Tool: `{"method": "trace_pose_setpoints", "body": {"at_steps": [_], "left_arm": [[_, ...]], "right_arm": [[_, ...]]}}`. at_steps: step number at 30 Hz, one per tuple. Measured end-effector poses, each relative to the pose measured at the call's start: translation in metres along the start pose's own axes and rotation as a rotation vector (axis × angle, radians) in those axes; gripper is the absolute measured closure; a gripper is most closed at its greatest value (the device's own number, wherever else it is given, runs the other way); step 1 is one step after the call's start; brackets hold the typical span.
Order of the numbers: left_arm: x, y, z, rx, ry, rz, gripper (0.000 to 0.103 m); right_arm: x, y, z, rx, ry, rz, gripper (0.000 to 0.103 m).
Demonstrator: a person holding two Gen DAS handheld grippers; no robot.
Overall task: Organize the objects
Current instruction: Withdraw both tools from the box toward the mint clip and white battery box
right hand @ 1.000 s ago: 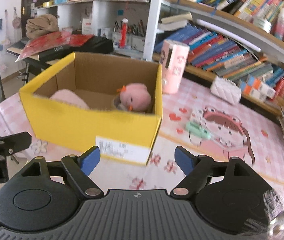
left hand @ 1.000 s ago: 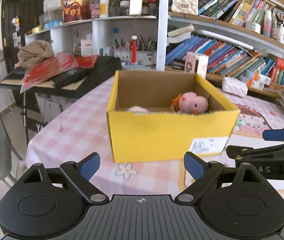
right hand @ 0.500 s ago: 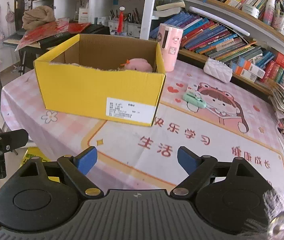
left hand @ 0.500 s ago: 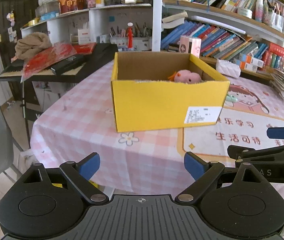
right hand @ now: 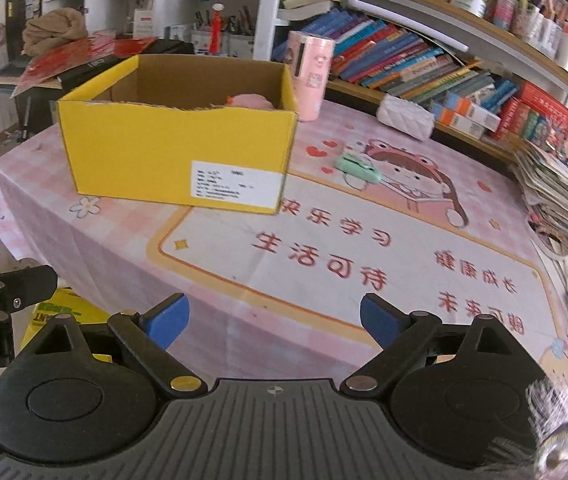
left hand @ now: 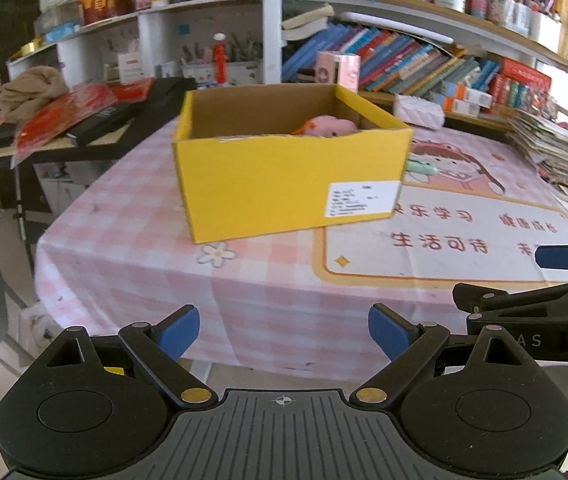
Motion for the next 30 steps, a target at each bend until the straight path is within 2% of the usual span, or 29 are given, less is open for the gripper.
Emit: {"method": "trace_pose_setpoints", "body": {"at_steps": [16, 30], "left_arm": [[-0.010, -0.023, -0.072, 0.180, -0.131, 0.011, 0.010], [-0.040, -0.066, -0.133, 0.230, -0.171, 0.022, 0.010]], "right_arm": [[0.027, 0.012, -0.073, 0.181, -0.140, 0.043, 0.008], [0.015, -0.021, -0.137, 0.219, -0.159, 0.081, 0.008]]}}
Point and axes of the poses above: each gripper's, at about its wrist camera, not at the fingertips, and y roughly against the way its jaws point, z to its left, x to its underside, the point moved 5 cm from there along -y, roughly the way its jaws point, and after that the axes turned 5 degrees about y, right-handed, at the moved point
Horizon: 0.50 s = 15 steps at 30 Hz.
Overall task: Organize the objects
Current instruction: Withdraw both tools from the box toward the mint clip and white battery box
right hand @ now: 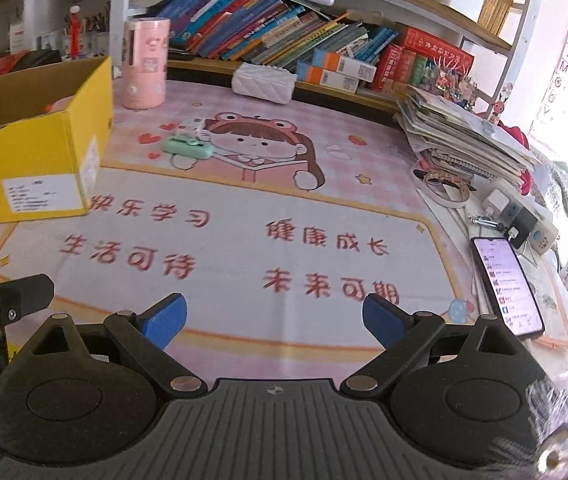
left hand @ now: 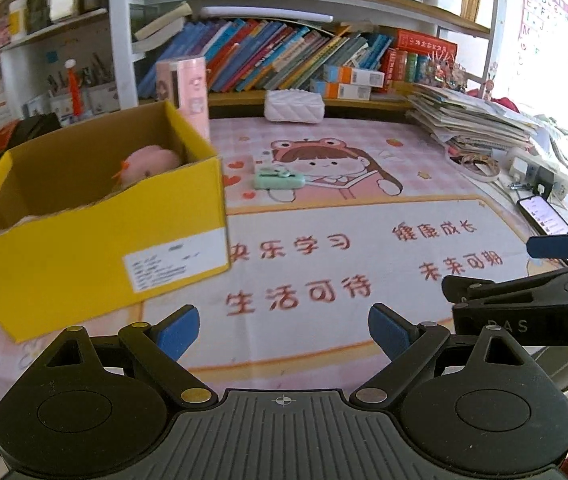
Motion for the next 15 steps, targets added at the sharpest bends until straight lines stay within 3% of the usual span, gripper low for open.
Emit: {"method": "trace_pose_setpoints", "body": {"at_steps": [15], "left_arm": [[-0.057, -0.052, -0.029, -0.023, 0.008, -0.067, 0.010]], "right_arm": [[-0.056, -0.059, -0.040, -0.061, 0.034, -0.031, 0.009]]}}
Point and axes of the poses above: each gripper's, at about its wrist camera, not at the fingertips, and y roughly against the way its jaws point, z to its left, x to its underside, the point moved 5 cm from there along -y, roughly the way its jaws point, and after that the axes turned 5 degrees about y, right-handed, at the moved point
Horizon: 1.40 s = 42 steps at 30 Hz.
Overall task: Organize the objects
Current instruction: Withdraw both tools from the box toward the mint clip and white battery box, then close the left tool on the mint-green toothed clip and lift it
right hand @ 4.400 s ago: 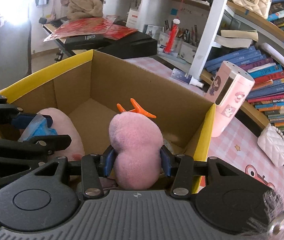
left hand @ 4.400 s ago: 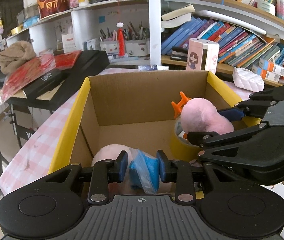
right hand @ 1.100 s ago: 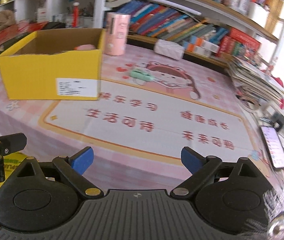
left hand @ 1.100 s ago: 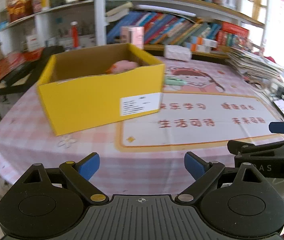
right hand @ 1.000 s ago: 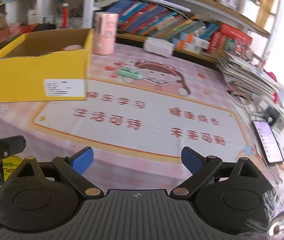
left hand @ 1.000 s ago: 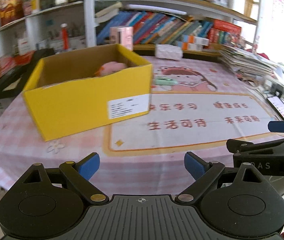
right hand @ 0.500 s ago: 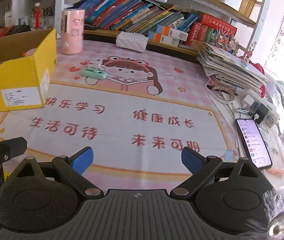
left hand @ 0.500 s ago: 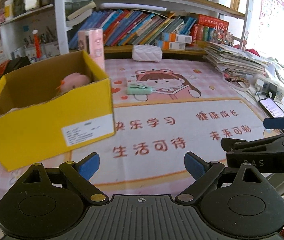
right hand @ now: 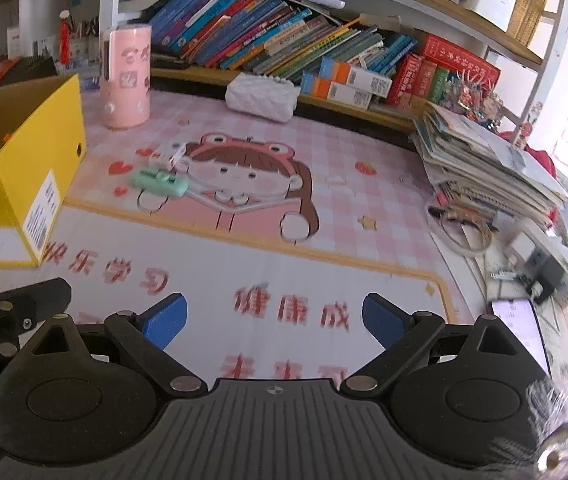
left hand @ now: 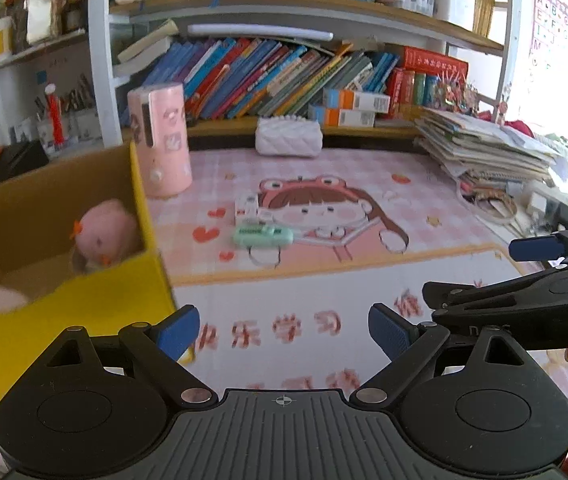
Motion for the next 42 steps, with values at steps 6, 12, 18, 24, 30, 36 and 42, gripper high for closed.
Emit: {"method": "trace_pose_setpoints", "body": {"at_steps": [6, 12, 18, 24, 30, 36, 42], "left_arm": [[-0.023, -0.016, -0.013, -0.040, -0.001, -0.049, 0.012], [-0.037, -0.039, -0.020, -0.086, -0.006, -0.037, 0.019], [-0.045, -0.064, -0.022, -0.124, -0.007, 0.002, 0.029], [-0.050, -0.090, -0.017, -0.157, 0.032, 0.044, 0.029], [-0.052, -0.118, -0.014, -0.177, 0.052, 0.091, 0.031], [-0.053, -0.145, -0.014, -0.197, 0.034, 0.120, 0.031], [-0.054, -0.162, -0.014, -0.207, 0.018, 0.126, 0.031]], "right_arm": [[-0.023, -0.020, -0.019, -0.040, -0.016, -0.037, 0.011], [-0.040, -0.040, -0.035, -0.077, -0.018, -0.071, 0.018], [-0.047, -0.065, -0.043, -0.105, -0.029, -0.056, 0.025], [-0.048, -0.083, -0.045, -0.121, -0.035, -0.034, 0.026], [-0.046, -0.094, -0.049, -0.130, -0.045, -0.022, 0.027], [-0.042, -0.102, -0.055, -0.136, -0.062, -0.003, 0.027], [-0.042, -0.105, -0.059, -0.141, -0.061, 0.005, 0.027]]}}
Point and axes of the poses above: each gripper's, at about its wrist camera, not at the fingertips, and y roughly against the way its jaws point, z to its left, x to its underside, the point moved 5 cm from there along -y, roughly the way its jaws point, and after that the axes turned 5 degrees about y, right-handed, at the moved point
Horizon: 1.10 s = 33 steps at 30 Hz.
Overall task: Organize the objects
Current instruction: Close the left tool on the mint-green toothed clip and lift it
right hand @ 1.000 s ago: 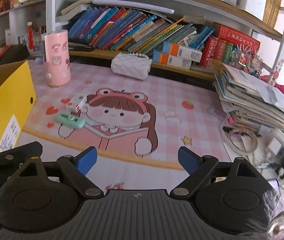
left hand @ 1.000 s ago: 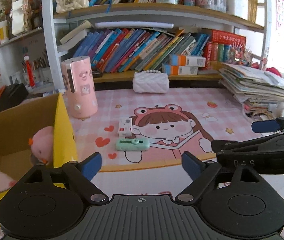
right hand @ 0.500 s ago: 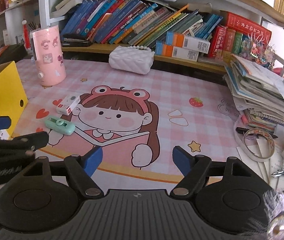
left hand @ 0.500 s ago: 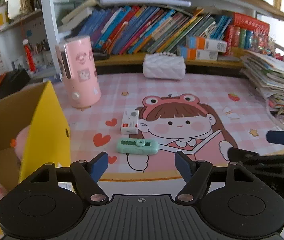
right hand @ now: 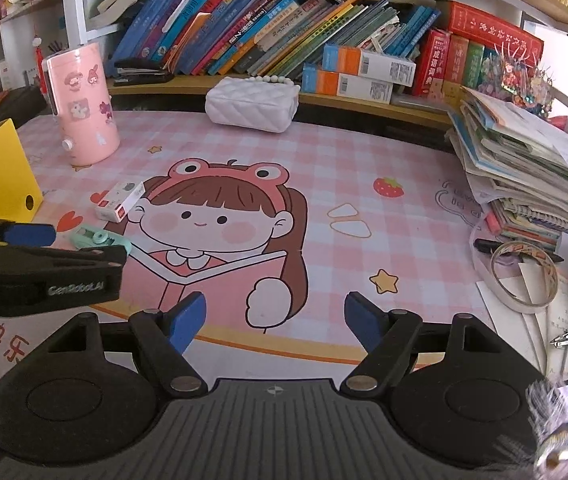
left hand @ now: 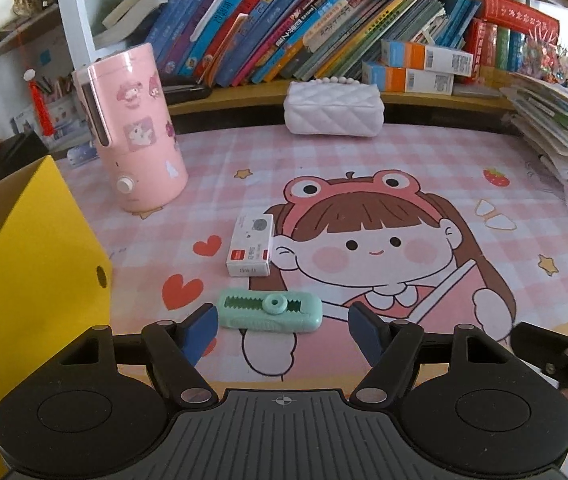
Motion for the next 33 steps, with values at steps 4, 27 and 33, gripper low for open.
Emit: {"method": "trace_pose_setpoints", "body": {"at_steps": [4, 27, 33], "left_arm": [[0.002, -0.012, 0.000, -0.008, -0.006, 0.029, 0.026], [-0.002, -0.034, 0.018, 0.010, 0.052, 0.016, 0.028], [-0.001, -0.024, 0.014, -0.001, 0.001, -0.021, 0.034]], "right_arm": [[0.001, -0.002, -0.002, 0.000, 0.001, 0.008, 0.027], [0.002, -0.010, -0.006, -0.019, 0.004, 0.036, 0.027], [0.001, -0.013, -0.005, -0.017, 0.011, 0.037, 0.027]]}}
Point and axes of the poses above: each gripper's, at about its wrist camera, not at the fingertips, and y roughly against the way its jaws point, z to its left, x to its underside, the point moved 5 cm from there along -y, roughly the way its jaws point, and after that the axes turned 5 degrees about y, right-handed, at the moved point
